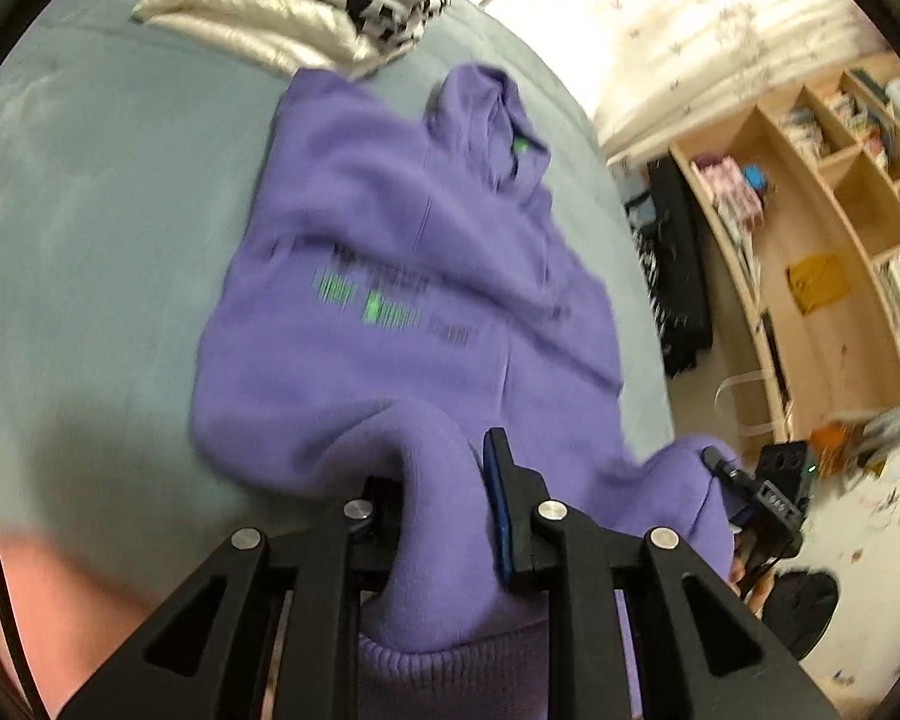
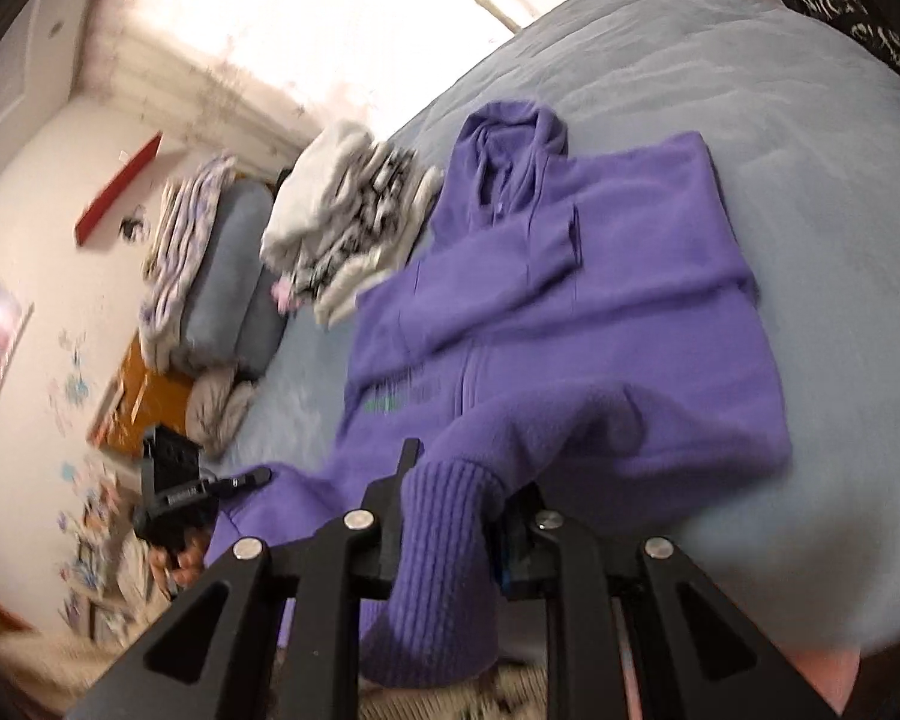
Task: Fold large clothes
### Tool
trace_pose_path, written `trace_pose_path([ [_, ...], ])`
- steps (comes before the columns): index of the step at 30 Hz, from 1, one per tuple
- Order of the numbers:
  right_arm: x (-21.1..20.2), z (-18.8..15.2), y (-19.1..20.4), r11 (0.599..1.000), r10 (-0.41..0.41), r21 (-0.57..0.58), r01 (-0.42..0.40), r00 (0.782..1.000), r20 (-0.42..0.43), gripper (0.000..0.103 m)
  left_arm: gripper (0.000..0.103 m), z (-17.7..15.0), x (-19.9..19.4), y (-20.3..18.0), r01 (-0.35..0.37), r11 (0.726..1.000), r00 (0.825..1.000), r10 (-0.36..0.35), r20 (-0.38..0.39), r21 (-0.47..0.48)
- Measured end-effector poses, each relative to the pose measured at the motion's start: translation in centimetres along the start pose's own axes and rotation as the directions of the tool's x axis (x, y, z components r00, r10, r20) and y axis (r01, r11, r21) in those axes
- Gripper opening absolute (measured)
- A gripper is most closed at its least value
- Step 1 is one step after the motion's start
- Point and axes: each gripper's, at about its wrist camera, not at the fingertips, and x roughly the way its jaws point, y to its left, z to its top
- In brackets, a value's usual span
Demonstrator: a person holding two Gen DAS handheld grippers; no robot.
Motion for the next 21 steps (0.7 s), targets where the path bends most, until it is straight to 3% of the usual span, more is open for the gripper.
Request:
trace_pose_path([
  [5,3.8,7.9,-1.8,0.996,-0.034,0.080,0.029,0.997,0.072,0.025,0.023,9.1,3.4,-0.7,0.003,1.000,0.999,-0.002,0.048,-0.029],
  [7,5.6,10.7,-2.9,0.992,-0.068,0.115,0.059,0.994,0.082,0.033,0.035,12.9,4.9,-0.2,0.020,0.999,0.998,-0.017,0.057,-0.048],
  [10,8.2,13.4,-4.5,0.982,-0.111,0.161,0.100,0.992,0.064,0.051,0.063,17.1,7.8,0.9,0.032,0.992,0.998,-0.026,0.055,-0.119],
  [11,9.1,13.9,-4.9,0.980,-0.117,0.169,0.106,0.992,0.055,0.056,0.080,17.5,8.2,1.3,0.028,0.991,0.997,-0.018,0.073,-0.131],
  [12,9.7,14.0,-5.1,0.980,-0.114,0.169,0.105,0.993,0.044,0.058,0.090,18.2,8.4,1.7,0.013,0.990,0.994,0.003,0.110,-0.144],
  [15,11.3,13.9,-6.3,0.978,-0.097,0.187,0.095,0.995,0.003,0.059,0.092,19.4,8.9,2.9,-0.004,0.988,0.990,0.026,0.140,-0.155],
  [19,11.8,13.3,-7.4,0.976,-0.143,0.164,0.142,0.990,-0.010,0.060,0.092,20.1,10.3,4.0,-0.144,0.982,0.982,0.157,0.103,-0.124],
  [21,11.5,13.0,-8.0,0.973,-0.177,0.147,0.176,0.984,-0.003,0.060,0.091,19.9,11.1,4.1,-0.232,0.971,0.966,0.237,0.102,-0.055],
])
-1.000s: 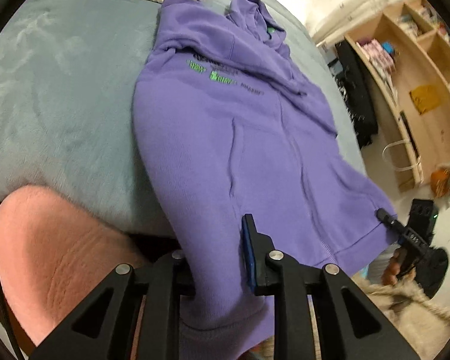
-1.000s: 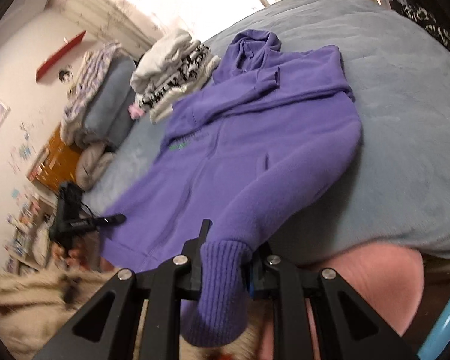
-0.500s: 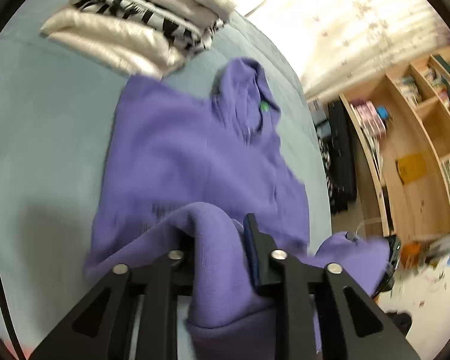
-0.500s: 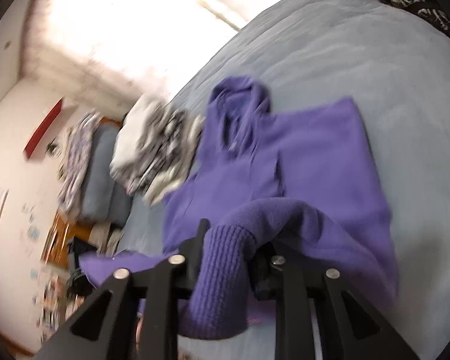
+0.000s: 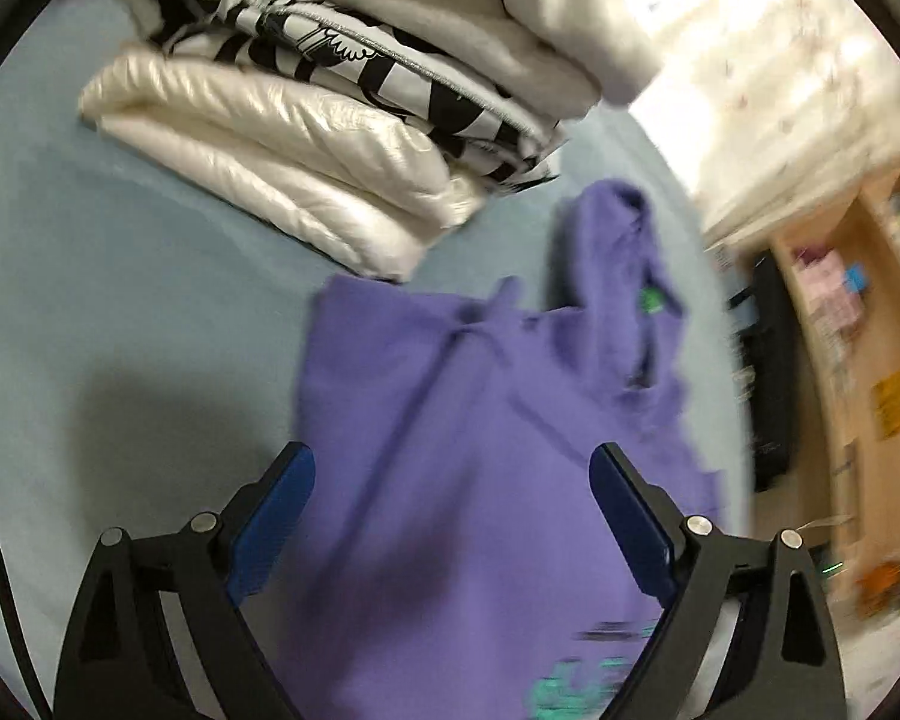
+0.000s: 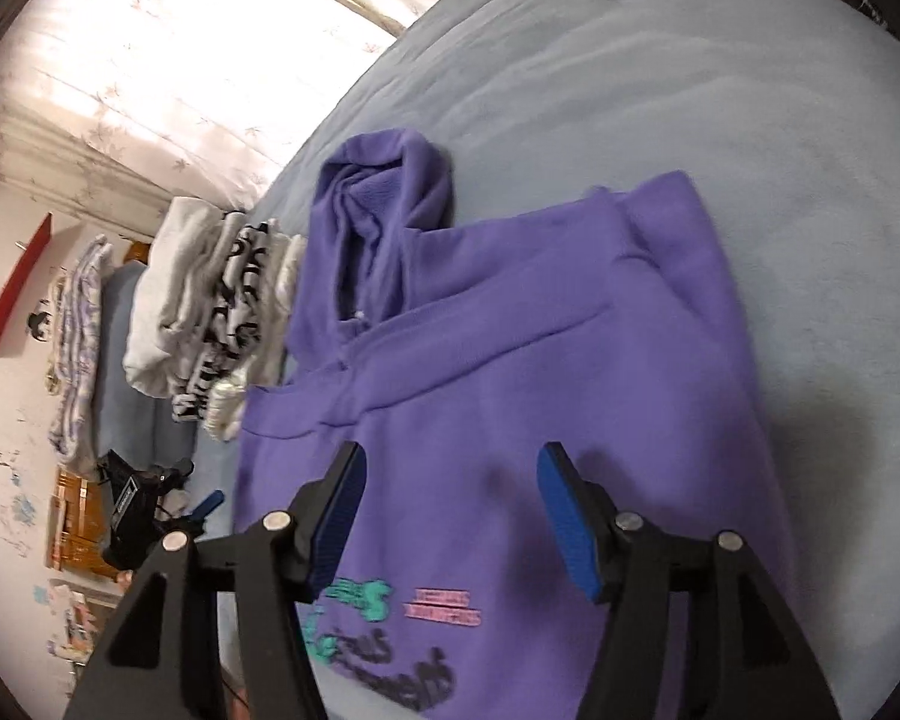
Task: Fold large clothes
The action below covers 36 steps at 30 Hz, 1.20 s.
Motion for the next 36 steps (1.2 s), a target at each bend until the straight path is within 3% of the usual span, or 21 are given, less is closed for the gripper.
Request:
trace_pose_path([
  [1,-0.2,0.1,-0.3,1.000,-0.020,-0.009,0.020,1.000,0.008,0.060,0.090,-0.1,0.4,-0.4,-0.048,0.998,0.999,0.048,0.004,0.051],
  [3,-0.3,0.3,-0.6,0.996,-0.078,-0.047,0.079,0.996,0.033,0.060,0.077,-0.6,1.3,-1.0,-0.113,0.981,0.994,0.112,0.012,0.158],
  [6,-0.7,0.6,-1.0,0.981,-0.159,-0.100,0.167,0.984,0.082,0.060,0.060,-1.4,3.0,-3.3,-0.191,0.926,0.981,0.194,0.023,0.326],
  [9,-0.8,1.4,-1.2,0.962,-0.213,-0.142,0.231,0.968,0.131,0.060,0.058,-1.5,4.6,-4.9,-0.265,0.868,0.963,0.261,0.068,0.421],
  [13,-0.1,2.7,-1.2,0.931,-0.280,-0.187,0.312,0.943,0.180,0.060,0.058,-0.4,6.7,-5.9,-0.313,0.840,0.947,0.309,0.084,0.442],
  [17,1.7,4.4,-0.7,0.893,-0.360,-0.209,0.399,0.911,0.202,0.060,0.058,1.3,9.0,-5.8,-0.319,0.856,0.944,0.323,0.061,0.406],
  [19,2.5,5.0,-0.9,0.889,-0.371,-0.210,0.408,0.908,0.195,0.060,0.052,1.6,9.4,-5.8,-0.318,0.860,0.945,0.320,0.065,0.400],
  [21,3.6,5.3,-1.4,0.897,-0.357,-0.217,0.385,0.921,0.157,0.056,0.006,1.3,9.5,-6.2,-0.304,0.853,0.951,0.301,0.077,0.425],
  [23,5.2,5.1,-1.1,0.878,-0.383,-0.264,0.398,0.917,0.109,0.010,0.006,0.8,8.8,-6.6,-0.316,0.848,0.949,0.291,0.125,0.425],
  [25,5.0,4.9,-0.1,0.860,-0.400,-0.286,0.423,0.906,0.138,0.010,0.006,0.1,6.8,-6.6,-0.313,0.855,0.947,0.247,0.205,0.413],
  [27,3.5,5.0,1.1,0.875,-0.336,-0.289,0.388,0.917,0.213,0.010,0.006,-0.2,4.9,-6.1,-0.297,0.875,0.942,0.202,0.269,0.382],
  [29,2.9,5.4,1.5,0.873,-0.327,-0.281,0.400,0.905,0.271,0.010,0.007,0.0,5.2,-5.3,-0.294,0.880,0.946,0.211,0.247,0.373],
  [31,5.1,5.9,0.6,0.852,-0.405,-0.268,0.449,0.891,0.205,0.011,0.012,0.5,6.4,-4.1,-0.296,0.889,0.952,0.247,0.179,0.348],
  [32,6.5,5.9,0.0,0.837,-0.456,-0.264,0.480,0.878,0.150,0.014,0.014,0.9,6.6,-3.2,-0.272,0.909,0.961,0.241,0.136,0.315],
  [34,6.8,5.6,-0.2,0.838,-0.466,-0.246,0.487,0.873,0.144,0.016,0.020,1.8,5.3,-1.8,-0.181,0.959,0.980,0.157,0.123,0.219],
  [35,6.3,5.4,0.0,0.844,-0.458,-0.233,0.483,0.875,0.157,0.022,0.029,1.9,4.3,-1.1,-0.161,0.969,0.981,0.135,0.143,0.189],
  [36,5.6,5.2,0.1,0.855,-0.444,-0.216,0.472,0.881,0.165,0.025,0.030,2.1,3.3,-0.5,-0.150,0.975,0.977,0.121,0.176,0.161],
])
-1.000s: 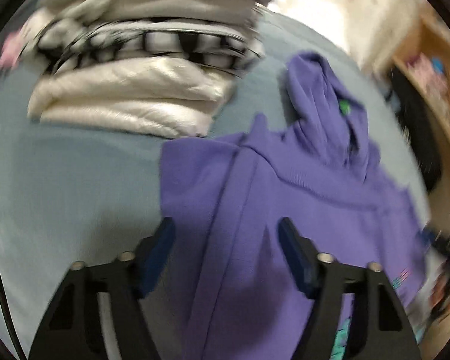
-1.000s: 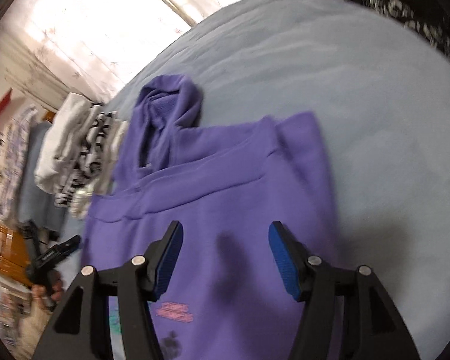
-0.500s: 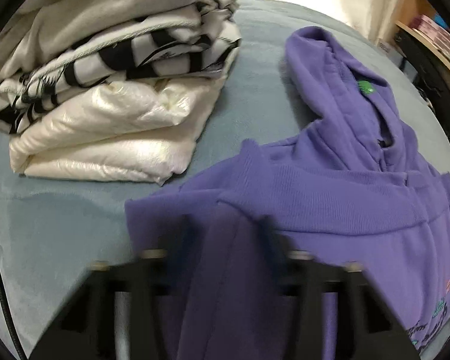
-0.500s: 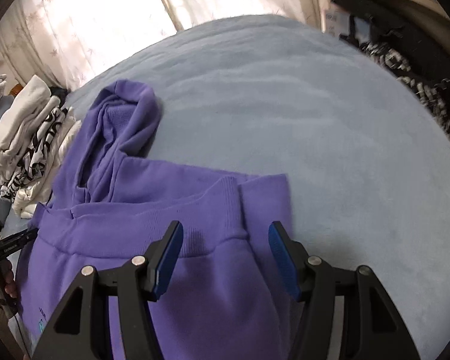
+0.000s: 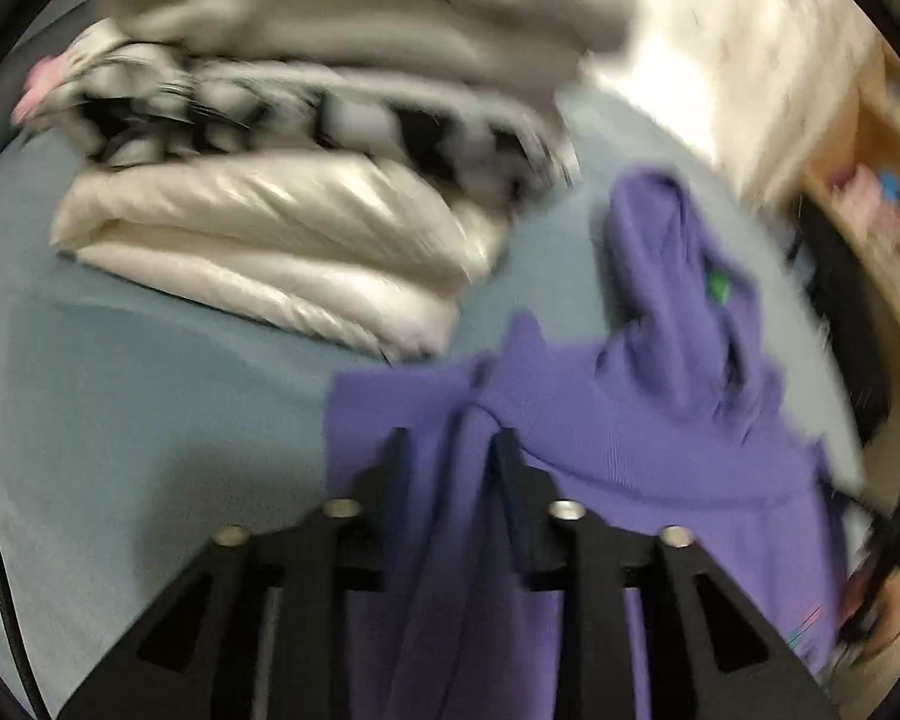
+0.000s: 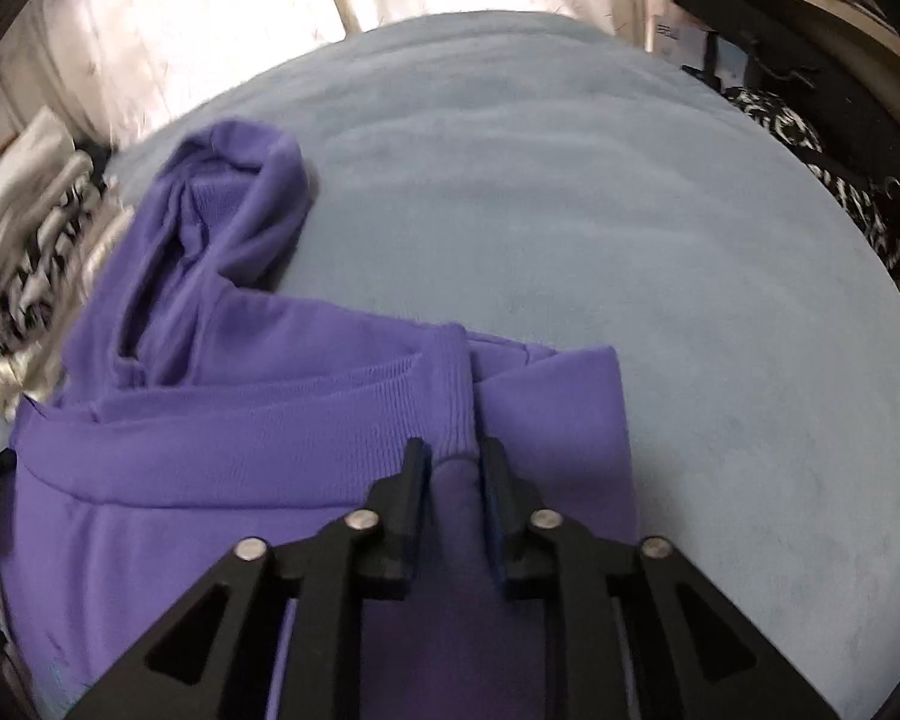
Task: Fold large clothes
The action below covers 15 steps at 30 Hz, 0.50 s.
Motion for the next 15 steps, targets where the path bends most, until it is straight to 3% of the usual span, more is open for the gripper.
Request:
trace_pose_path([
  [3,-2.1,-0.9,-0.2,1.000,0.028,0.003,-0.028,0.998,0.059,0.027,0.030,0.6,-1.7,2.1,-0.041,0.998,0.997,0.044,0.059,-0.041],
  [10,-3.8,-1.9,2.0,0.994,0.094,-0.070,-0.087,0.990,0.107,0.027,0.028,-0.5,1.9,2.4,-0.093,0.995,0.993,0.095,-0.068,0.036],
  [15,-3.0,-2.7,3.1,0.989,0.044,-0.148,-0.029,0.994,0.098,0.027,0.027,0.3,4.8,1.2,-0.174,0.979,0.981,0.182,-0.071,0.105],
])
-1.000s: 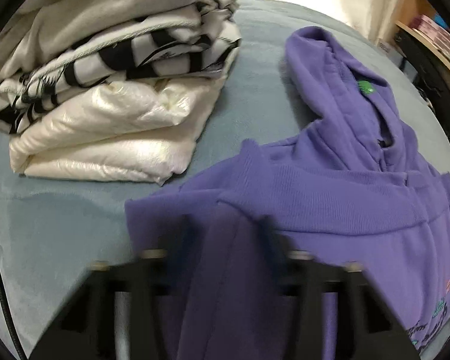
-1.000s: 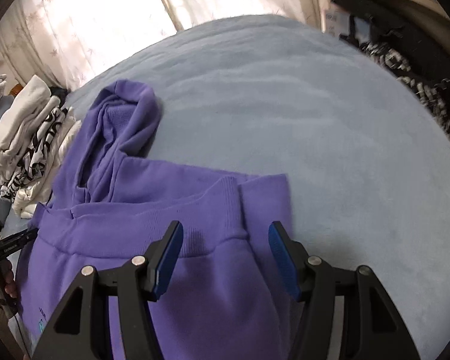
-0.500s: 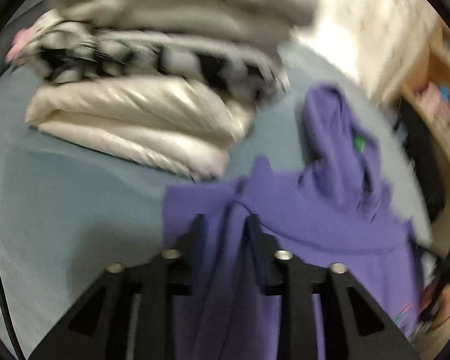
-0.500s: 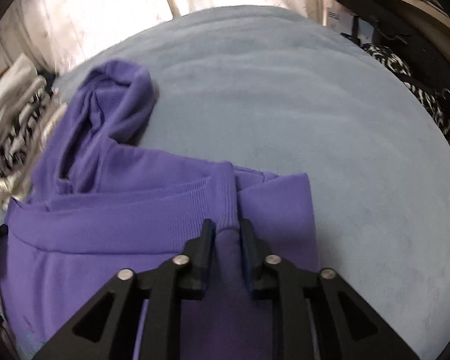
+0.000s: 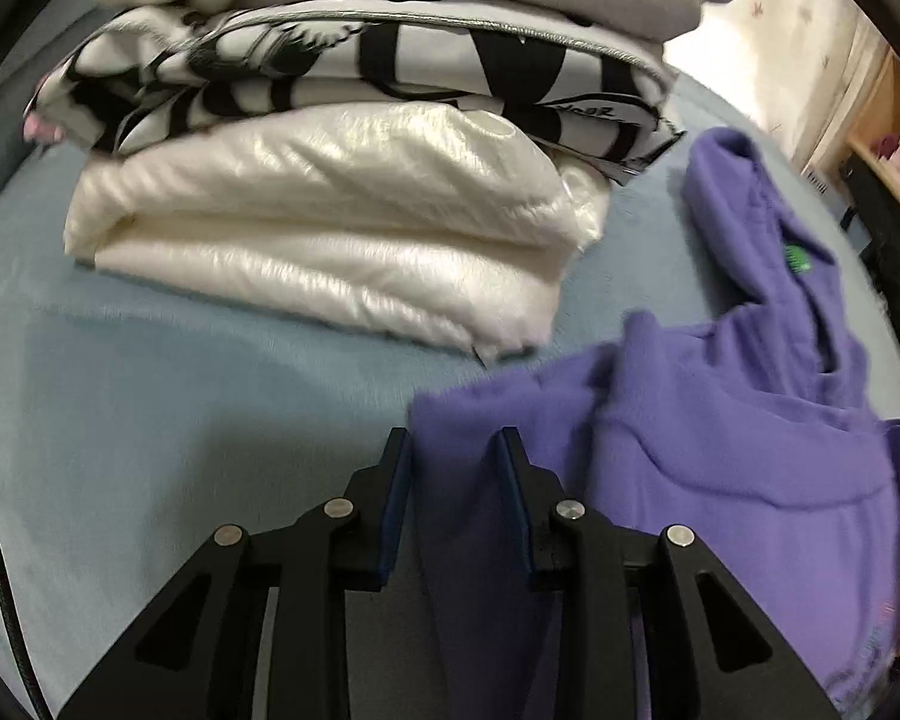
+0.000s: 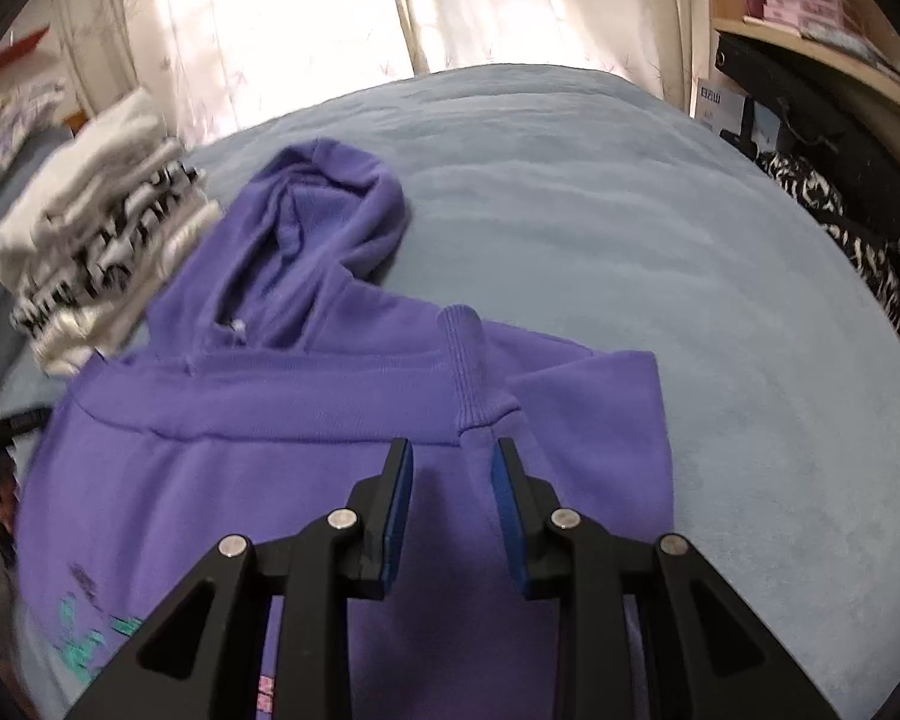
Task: Fold large clothes
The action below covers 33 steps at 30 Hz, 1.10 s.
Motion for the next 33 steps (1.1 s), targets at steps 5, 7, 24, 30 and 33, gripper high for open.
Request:
trace_pose_path([
  [5,1.5,-0.4,-1.3,0.996,-0.086,0.030,0.088,0.995,-0.049,0.027,0.027,1.8,0.9,0.7,-0.067,0.998,0.998,0.067,-0.004,-0.012],
  [7,1.3,-0.4,-1.9,0.996,-0.078,0.049,0.081,0.996,-0.051,0.027,0.027,1.7,0.2,0.6,-0.070,0.997,0.998,0.070,0.002,-0.011],
  [24,0.9,-1.7,9.2,0.985,0.137,-0.096,-0.141,0.989,-0.053,0.027,0.028,-3.5,-3.3,-14.2,0.035,0.980,0.998,-0.044,0.040,0.193],
  [30,3.3,-0.7,6.5,0.994,0.081,-0.076,-0.084,0.996,-0.034,0.026,0.035,-4.2,-1.4,-13.9,-0.093,0.976,0.990,0.070,0.125,0.195],
  [33,3.9,0.3,2.1,0.996,-0.075,-0.050,0.075,0.997,-0.009,0.026,0.035,-3.4,-1.5,-11.0,-0.052,0.989,0.994,0.038,0.103,0.136],
])
